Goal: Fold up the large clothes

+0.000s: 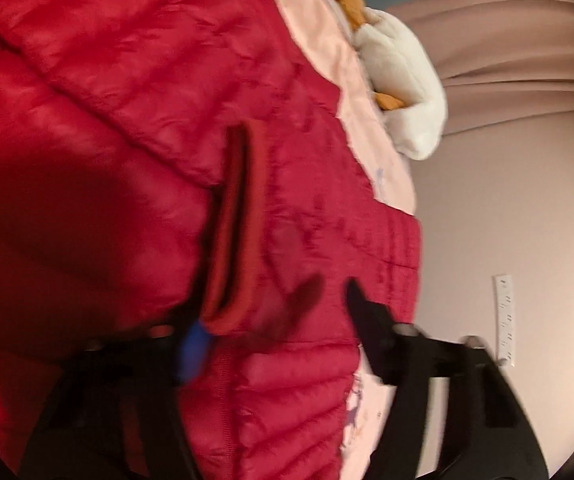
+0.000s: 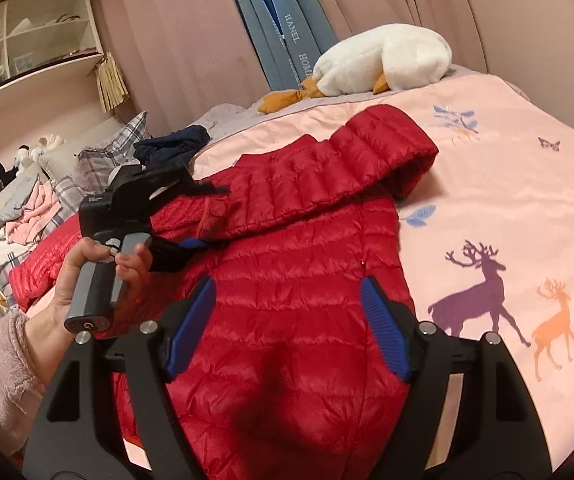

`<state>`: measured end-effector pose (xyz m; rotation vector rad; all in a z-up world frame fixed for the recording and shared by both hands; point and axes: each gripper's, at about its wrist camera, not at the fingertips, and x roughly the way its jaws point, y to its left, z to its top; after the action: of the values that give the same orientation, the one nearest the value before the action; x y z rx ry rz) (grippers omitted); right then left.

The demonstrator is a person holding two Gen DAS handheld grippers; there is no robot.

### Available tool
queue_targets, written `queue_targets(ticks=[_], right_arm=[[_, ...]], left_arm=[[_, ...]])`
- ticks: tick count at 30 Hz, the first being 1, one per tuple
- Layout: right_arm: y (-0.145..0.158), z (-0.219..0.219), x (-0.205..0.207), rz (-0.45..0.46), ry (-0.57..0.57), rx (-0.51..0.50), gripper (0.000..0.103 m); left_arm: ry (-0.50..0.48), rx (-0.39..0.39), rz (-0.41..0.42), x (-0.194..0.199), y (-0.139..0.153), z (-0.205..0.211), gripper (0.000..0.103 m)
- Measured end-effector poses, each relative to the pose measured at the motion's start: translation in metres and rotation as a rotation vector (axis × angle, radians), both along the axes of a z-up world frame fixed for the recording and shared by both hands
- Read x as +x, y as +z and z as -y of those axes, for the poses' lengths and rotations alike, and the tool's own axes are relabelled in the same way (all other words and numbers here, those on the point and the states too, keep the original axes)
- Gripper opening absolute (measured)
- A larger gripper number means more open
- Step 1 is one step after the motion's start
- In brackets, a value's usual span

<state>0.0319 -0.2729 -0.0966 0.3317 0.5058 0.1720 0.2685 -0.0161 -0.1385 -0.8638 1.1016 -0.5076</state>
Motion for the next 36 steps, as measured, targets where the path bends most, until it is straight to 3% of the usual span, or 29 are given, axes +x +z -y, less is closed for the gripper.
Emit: queue_targets(ticks=[4, 6, 12, 18, 22, 27, 30, 36], right_arm=[[0.003, 0.001, -0.004, 0.012, -0.003, -0.004, 0.076], [0.005, 0.001, -0.005, 0.014, -0.010, -0.005, 0.076], [0.007, 0.005, -0.013, 0.022, -0.024, -0.005, 0.076], [0.008, 0.007, -0.017, 0.026, -0.032, -0.002, 0.076], [0.008, 0.005, -0.018, 0.024, -0.029, -0.017, 0.076], [0.006, 0.004, -0.017, 0.015, -0.022, -0.022, 0.076], [0.006, 0.002, -0.016, 0.009, -0.020, -0.032, 0.076], [0.006, -0.003, -0.011, -0.005, -0.014, -0.046, 0.076]], left_arm=[[0.005, 0.050, -0.044, 0.004, -0.006, -0.005, 0.021], [-0.008, 0.093, -0.027, 0.003, 0.000, -0.003, 0.013], [-0.046, 0.230, 0.184, -0.001, 0.076, 0.013, 0.011], [0.009, 0.248, 0.386, -0.001, 0.162, 0.002, 0.011], [0.078, 0.250, 0.440, -0.002, 0.186, -0.026, 0.011], [0.163, 0.286, 0.377, 0.011, 0.169, -0.057, 0.011], [0.214, 0.315, 0.313, 0.015, 0.141, -0.083, 0.011], [0.187, 0.415, 0.190, 0.021, 0.086, -0.099, 0.012]])
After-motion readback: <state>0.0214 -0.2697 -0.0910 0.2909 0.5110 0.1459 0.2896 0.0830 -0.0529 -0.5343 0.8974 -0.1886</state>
